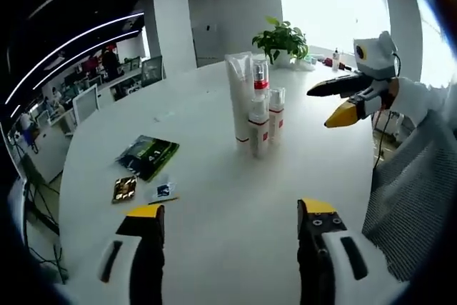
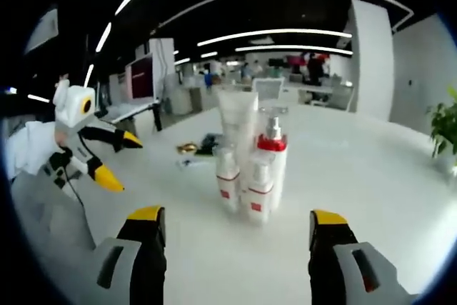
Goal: Arrange the skincare products in the storage area until every visible bottle or jar stands upright without overlapping.
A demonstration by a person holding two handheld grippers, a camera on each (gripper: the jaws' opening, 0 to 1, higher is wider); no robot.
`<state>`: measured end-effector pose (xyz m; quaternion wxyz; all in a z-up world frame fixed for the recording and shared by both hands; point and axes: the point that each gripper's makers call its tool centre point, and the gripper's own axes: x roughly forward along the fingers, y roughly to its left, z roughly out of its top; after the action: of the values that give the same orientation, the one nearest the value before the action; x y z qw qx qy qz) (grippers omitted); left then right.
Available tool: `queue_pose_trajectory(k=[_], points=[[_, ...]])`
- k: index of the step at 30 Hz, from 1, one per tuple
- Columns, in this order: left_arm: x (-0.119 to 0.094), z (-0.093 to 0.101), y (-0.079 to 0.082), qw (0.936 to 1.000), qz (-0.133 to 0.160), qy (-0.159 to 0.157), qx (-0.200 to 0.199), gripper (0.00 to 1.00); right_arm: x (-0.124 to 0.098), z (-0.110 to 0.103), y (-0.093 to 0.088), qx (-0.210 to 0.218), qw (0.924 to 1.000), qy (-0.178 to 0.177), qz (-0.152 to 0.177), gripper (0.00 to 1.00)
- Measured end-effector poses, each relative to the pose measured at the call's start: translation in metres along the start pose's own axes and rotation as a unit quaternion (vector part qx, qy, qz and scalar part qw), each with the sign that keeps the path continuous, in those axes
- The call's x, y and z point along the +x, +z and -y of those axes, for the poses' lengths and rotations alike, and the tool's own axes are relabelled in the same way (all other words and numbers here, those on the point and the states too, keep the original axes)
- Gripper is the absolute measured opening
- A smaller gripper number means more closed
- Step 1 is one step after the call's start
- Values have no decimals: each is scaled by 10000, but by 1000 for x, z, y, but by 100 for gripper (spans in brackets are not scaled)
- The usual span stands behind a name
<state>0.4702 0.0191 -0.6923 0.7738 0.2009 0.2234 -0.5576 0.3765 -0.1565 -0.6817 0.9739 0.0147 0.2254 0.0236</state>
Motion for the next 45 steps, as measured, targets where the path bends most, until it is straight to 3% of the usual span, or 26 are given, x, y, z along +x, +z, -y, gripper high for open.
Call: queue_pose_trajectory(k=[10, 20, 28, 45], points=[[-22, -21, -8, 10000, 44, -29, -49, 93, -1, -18, 3, -438, 9986, 33, -310, 99], [-49, -34, -18, 9996, 222, -87, -180, 99, -7, -33, 20, -531, 9983, -113, -225, 99], [-65, -52, -22, 9991, 333, -28, -274, 99, -3, -69, 38, -433, 9990, -96, -16, 99], [-80, -59, -25, 9985, 499, -161, -176, 99, 14, -113, 63, -572, 9978, -14, 348, 100]])
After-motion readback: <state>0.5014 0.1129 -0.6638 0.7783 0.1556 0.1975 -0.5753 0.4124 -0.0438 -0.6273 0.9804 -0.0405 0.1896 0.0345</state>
